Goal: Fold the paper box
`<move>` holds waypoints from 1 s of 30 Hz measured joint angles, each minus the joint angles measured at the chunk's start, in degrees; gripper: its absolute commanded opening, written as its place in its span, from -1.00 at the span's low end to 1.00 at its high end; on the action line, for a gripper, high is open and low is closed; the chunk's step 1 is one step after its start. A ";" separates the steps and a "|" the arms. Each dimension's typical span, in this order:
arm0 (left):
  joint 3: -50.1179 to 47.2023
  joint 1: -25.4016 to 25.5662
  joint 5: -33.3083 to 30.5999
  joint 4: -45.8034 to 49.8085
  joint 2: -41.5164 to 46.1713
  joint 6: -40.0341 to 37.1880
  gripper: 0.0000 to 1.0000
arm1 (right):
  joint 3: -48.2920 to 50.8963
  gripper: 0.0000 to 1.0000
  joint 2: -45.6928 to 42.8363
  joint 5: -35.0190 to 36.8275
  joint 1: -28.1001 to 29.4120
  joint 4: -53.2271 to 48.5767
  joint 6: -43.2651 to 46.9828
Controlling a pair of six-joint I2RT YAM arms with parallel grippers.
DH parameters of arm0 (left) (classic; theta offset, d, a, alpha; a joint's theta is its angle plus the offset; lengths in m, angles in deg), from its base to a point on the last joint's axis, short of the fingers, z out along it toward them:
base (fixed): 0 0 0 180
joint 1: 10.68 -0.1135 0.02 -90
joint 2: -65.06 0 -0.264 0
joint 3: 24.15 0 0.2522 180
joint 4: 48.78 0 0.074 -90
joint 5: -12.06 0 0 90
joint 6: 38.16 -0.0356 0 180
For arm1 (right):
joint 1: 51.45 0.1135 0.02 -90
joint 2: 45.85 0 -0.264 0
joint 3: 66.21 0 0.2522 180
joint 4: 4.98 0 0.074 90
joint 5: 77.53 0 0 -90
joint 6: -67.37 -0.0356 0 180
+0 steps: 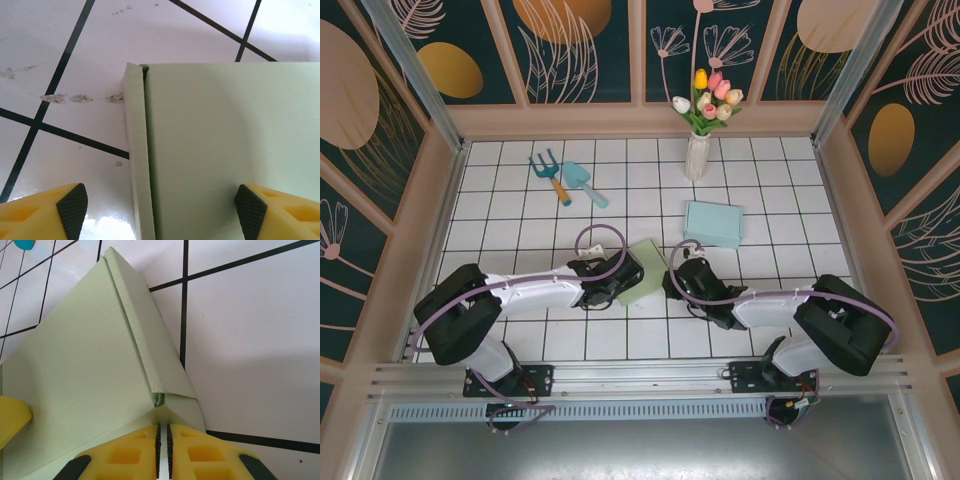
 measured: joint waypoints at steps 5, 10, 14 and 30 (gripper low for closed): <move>0.50 0.26 -2.62 -0.31 2.62 -11.54 0.82 | 0.74 -0.81 -0.02 -1.57 -0.39 0.35 -0.59; -0.17 -0.96 -2.23 -9.33 8.66 -26.95 0.82 | 1.36 -0.92 -0.48 -3.17 -1.97 0.39 -1.53; 2.56 -6.75 2.08 -15.28 6.32 -38.27 0.78 | 2.05 -0.98 -0.79 -5.07 -3.69 0.52 -2.45; 9.53 -13.22 19.76 -23.82 -14.51 -49.03 0.45 | 3.08 -0.98 1.64 -10.71 -6.58 4.28 -4.24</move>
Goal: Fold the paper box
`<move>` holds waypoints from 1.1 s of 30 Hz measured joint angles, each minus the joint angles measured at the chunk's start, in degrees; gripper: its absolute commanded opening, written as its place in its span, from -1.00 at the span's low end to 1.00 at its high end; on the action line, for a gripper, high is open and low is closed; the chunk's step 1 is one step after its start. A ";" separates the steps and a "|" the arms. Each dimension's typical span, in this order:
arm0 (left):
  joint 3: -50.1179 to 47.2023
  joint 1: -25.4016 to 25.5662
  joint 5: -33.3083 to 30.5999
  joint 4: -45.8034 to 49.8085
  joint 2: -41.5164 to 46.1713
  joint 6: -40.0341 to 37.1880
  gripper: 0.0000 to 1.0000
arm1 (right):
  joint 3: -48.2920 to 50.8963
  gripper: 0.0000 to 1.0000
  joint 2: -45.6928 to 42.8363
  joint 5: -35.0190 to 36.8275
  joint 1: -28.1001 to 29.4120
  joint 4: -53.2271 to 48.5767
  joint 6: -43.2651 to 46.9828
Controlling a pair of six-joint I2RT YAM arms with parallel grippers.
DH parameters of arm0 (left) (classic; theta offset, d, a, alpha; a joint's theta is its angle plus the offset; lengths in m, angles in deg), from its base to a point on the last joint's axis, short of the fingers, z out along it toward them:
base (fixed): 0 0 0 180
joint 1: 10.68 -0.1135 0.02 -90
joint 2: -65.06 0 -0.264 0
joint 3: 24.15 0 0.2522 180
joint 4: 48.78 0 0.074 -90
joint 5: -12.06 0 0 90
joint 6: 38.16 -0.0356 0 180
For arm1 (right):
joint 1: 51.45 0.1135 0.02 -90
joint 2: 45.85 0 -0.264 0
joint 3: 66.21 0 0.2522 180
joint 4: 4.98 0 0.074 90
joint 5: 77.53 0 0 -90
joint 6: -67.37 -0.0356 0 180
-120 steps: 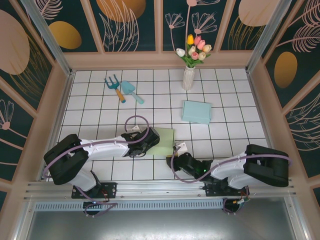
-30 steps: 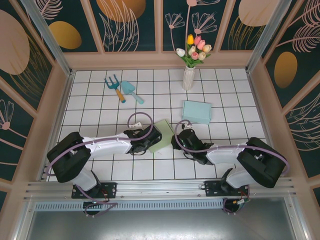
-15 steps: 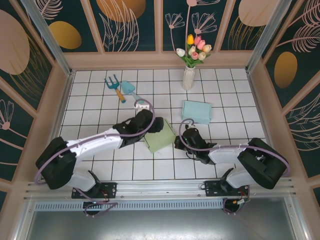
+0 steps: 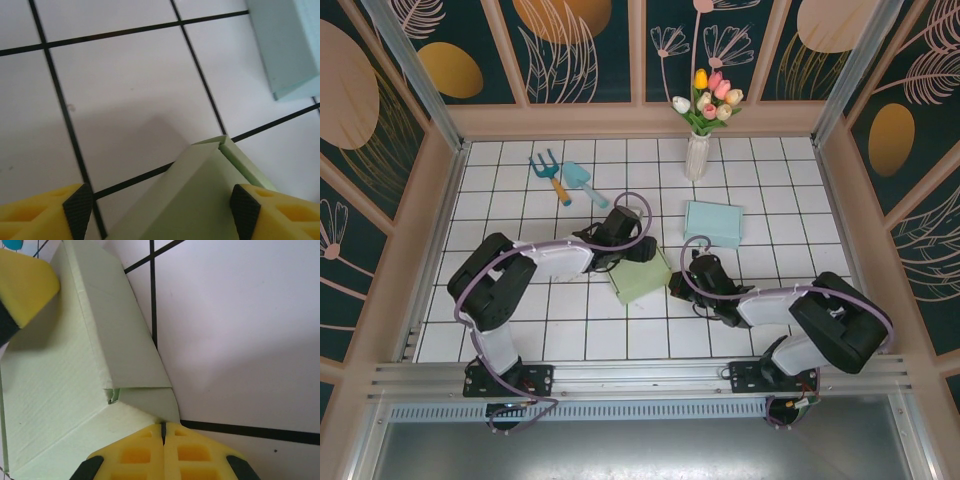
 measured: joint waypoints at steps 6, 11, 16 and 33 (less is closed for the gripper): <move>-0.96 -0.13 4.63 -5.03 -1.03 2.08 0.38 | 0.04 -0.99 3.19 -2.29 -2.67 3.50 0.02; -1.57 1.62 4.50 -7.32 -1.22 3.56 0.40 | 0.04 -1.00 4.57 -4.26 -3.61 6.03 0.39; -1.97 2.47 0.98 -8.37 -1.14 5.49 0.44 | -0.02 -1.00 4.66 -4.98 -3.96 5.99 1.07; -1.46 -1.07 -9.20 2.71 11.34 8.72 0.60 | 8.59 -0.94 -15.50 3.76 0.46 -4.37 -0.55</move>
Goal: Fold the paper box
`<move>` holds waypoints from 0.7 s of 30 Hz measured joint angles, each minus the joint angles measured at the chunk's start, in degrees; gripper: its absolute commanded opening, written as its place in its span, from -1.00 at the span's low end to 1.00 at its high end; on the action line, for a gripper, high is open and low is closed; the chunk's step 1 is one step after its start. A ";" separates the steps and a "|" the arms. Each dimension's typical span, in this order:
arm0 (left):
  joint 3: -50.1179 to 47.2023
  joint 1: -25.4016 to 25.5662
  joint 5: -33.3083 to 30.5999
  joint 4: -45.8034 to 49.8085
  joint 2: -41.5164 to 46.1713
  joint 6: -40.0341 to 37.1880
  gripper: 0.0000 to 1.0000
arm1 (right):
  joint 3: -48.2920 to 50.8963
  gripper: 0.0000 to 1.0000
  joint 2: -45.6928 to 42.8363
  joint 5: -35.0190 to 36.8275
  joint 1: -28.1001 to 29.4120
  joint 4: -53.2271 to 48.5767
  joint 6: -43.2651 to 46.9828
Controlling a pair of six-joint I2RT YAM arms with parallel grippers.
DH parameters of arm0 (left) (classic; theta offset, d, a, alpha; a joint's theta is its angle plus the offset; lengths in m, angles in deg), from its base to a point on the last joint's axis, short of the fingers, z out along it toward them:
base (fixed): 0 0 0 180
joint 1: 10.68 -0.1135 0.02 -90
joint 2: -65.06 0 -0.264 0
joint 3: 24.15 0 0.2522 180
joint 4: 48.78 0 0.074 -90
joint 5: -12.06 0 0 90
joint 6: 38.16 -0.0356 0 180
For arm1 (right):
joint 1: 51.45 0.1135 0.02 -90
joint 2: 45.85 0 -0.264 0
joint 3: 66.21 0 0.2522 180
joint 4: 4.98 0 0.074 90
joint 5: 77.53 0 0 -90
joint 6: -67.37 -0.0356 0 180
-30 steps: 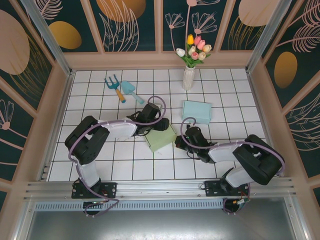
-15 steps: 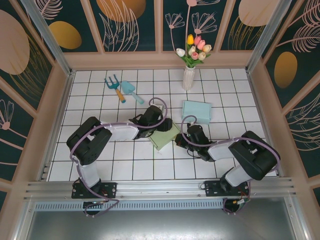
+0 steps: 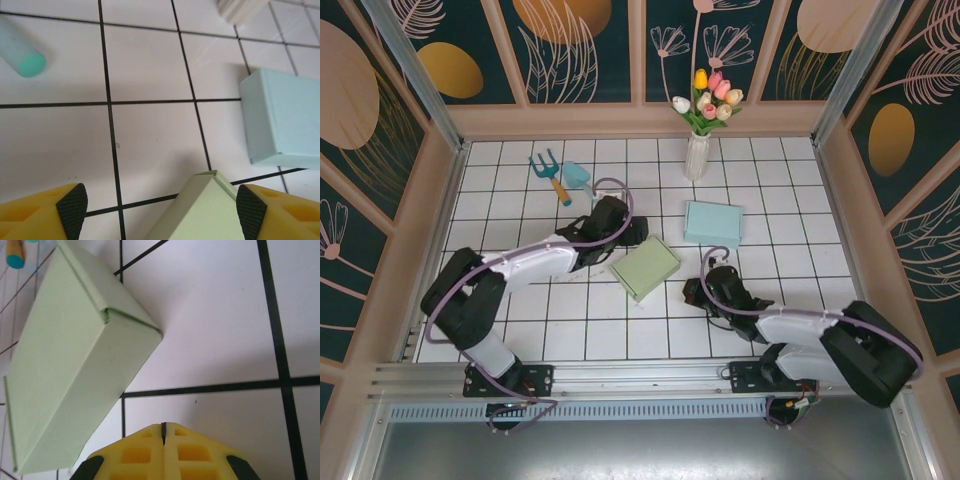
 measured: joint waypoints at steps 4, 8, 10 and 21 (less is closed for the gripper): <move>-2.82 0.00 0.35 -1.42 0.46 0.07 0.57 | 0.33 -0.95 -3.13 2.91 6.36 -1.53 -2.38; -6.14 0.00 2.16 -2.12 -0.92 0.85 0.56 | -0.74 -0.96 -0.50 4.59 12.63 -1.22 -5.14; -7.02 0.00 2.97 -2.34 -1.29 1.14 0.56 | -2.01 -0.97 2.38 4.96 14.21 -0.24 -6.21; -9.64 0.00 6.10 -7.28 -1.88 3.56 0.50 | -11.65 -0.98 18.58 5.79 17.90 7.54 -8.68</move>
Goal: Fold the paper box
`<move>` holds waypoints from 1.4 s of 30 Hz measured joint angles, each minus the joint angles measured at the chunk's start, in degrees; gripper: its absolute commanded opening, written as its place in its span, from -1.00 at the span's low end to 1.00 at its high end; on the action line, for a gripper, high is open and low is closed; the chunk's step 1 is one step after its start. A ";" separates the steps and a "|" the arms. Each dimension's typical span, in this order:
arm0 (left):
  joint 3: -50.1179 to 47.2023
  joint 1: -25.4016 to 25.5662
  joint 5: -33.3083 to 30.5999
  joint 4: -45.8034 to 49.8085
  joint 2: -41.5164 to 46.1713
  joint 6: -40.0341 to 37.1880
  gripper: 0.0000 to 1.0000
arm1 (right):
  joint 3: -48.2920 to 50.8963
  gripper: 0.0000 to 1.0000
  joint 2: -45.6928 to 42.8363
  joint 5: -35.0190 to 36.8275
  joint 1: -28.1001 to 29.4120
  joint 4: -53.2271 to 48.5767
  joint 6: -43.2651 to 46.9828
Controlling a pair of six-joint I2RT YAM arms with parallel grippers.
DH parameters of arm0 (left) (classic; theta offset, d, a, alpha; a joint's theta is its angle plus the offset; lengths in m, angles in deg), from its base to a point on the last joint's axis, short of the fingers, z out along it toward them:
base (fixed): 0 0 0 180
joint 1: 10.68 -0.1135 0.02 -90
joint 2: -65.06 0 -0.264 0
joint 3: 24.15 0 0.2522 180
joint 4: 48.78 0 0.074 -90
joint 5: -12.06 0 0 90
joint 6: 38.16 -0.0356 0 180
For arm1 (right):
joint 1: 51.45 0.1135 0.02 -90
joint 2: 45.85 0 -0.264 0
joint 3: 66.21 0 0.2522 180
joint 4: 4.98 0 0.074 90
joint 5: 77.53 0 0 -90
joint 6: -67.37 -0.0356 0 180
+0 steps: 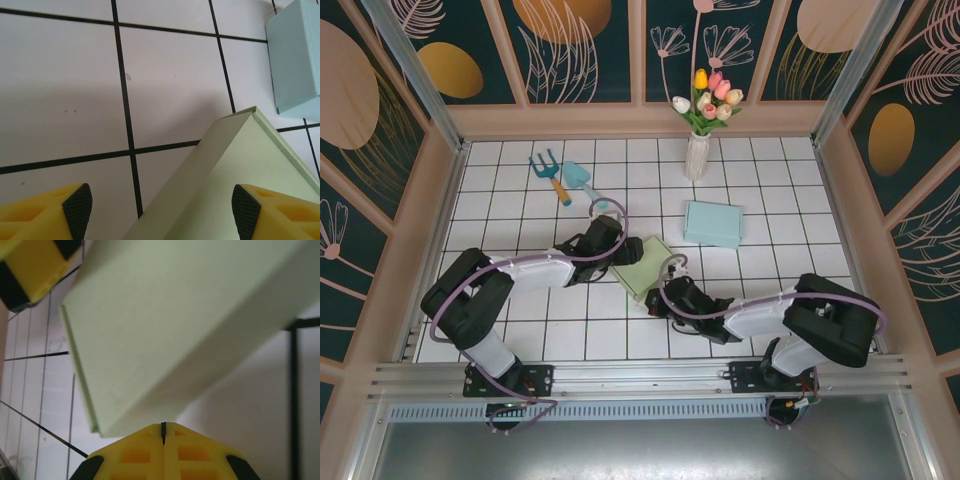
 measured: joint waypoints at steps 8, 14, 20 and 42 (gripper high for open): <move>-3.96 -0.15 -0.04 -5.27 -0.68 2.60 0.47 | -4.09 -1.00 6.73 0.39 0.13 4.35 -0.20; -6.05 0.00 -2.47 -8.46 0.66 4.39 0.49 | -3.85 -1.00 10.19 1.62 0.98 10.45 -2.82; -2.86 -0.15 -5.90 -2.84 1.07 4.76 0.56 | -3.85 -0.86 11.43 7.02 4.20 12.87 -3.82; -21.62 1.27 -8.83 -0.72 29.83 15.61 0.49 | -5.49 0.53 -14.84 10.51 -13.38 -21.59 29.07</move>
